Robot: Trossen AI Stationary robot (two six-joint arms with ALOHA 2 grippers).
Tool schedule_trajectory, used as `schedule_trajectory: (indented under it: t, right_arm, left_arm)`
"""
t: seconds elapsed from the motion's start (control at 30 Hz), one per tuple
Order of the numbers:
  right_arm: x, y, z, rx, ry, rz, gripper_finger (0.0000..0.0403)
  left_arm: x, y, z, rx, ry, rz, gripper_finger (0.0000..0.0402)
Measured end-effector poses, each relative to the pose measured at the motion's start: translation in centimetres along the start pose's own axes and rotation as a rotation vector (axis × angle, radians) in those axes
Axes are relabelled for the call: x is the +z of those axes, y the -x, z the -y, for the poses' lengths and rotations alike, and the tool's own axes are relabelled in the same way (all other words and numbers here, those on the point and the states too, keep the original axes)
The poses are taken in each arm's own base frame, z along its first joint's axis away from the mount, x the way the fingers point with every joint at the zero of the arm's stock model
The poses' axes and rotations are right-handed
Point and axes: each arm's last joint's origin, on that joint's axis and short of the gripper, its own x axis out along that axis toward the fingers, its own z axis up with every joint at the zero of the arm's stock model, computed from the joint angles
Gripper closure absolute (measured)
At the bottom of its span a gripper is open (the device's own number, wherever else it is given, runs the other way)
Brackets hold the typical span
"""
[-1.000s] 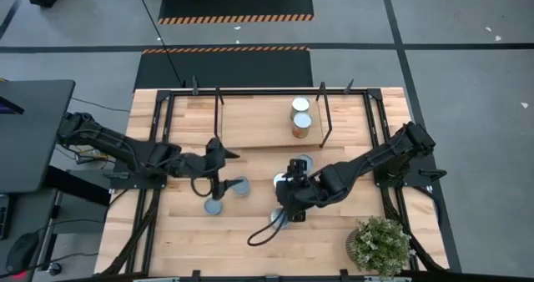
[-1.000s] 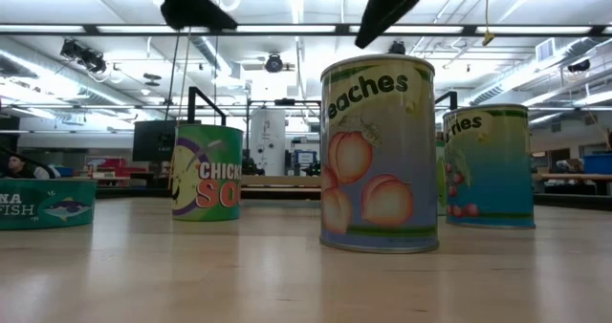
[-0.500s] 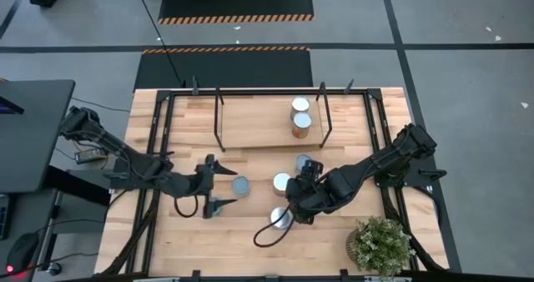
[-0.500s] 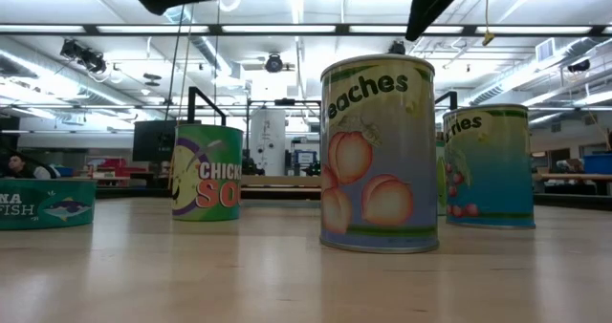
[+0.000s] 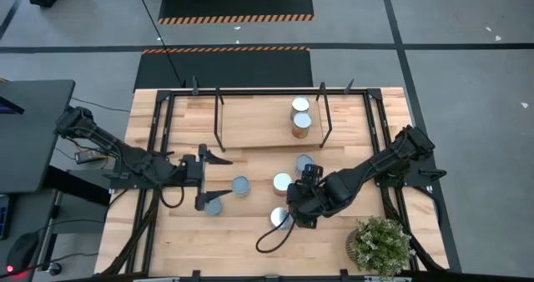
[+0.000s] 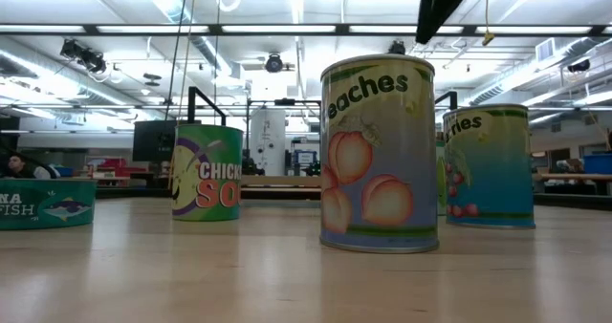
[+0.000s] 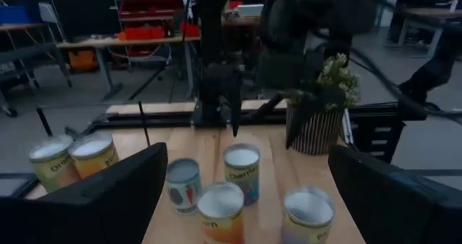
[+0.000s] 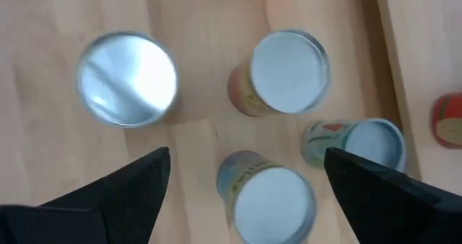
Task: Pick and place cans onto a shelf
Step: Put the canned cherries on the shelf
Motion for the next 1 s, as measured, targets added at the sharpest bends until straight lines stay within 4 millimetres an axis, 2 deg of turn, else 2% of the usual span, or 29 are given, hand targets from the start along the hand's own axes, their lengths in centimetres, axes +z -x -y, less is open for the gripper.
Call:
schedule_trajectory:
  t: [0.13,0.23,0.3,0.43,0.7,1.0]
  right_arm:
    - [-0.7,-0.6,-1.7,0.005,0.029,0.000,0.0028]
    - [-1.6,-0.3,-2.7,0.018,0.065,-0.004,0.0028]
    - [-1.9,0.0,-3.1,0.025,0.066,0.001,0.0028]
    - [-2.6,0.7,-3.6,0.025,0.054,0.010,0.0028]
    - [-4.3,0.4,-3.8,-0.077,0.122,-0.041,0.0028]
    - [-4.5,0.0,-3.8,-0.044,0.080,-0.091,0.0029]
  left_arm:
    - [-2.1,-0.3,0.4,-0.007,0.012,-0.027,0.0013]
    - [-4.2,-0.6,0.4,-0.001,0.025,-0.017,0.0013]
    - [-4.7,-0.7,0.2,0.004,0.043,0.017,0.0013]
    - [-4.5,-0.6,0.2,-0.014,0.075,0.044,0.0013]
    - [-4.4,-0.8,-0.2,0.001,0.059,0.058,0.0013]
    - [-4.5,-1.0,-0.4,0.005,0.061,0.052,0.0013]
